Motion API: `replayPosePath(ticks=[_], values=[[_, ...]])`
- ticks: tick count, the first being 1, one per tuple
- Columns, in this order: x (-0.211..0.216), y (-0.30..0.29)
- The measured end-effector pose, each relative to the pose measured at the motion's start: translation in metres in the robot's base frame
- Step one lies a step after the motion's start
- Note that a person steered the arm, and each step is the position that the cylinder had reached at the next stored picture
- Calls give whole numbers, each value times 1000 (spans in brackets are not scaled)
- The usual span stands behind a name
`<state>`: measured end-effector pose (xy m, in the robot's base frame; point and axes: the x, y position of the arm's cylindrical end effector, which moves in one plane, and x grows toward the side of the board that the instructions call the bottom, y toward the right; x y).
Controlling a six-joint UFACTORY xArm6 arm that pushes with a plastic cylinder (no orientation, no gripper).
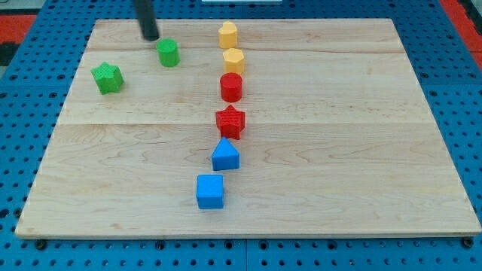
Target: Move the yellow blocks downwards right slightly
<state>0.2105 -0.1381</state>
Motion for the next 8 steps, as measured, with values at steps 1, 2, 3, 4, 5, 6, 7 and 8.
replayPosePath(ticks=[1, 2, 3, 4, 5, 6, 7, 8], values=[[-11, 74], [-3, 99], [8, 115], [34, 108], [49, 108], [68, 108], [93, 108], [110, 103]])
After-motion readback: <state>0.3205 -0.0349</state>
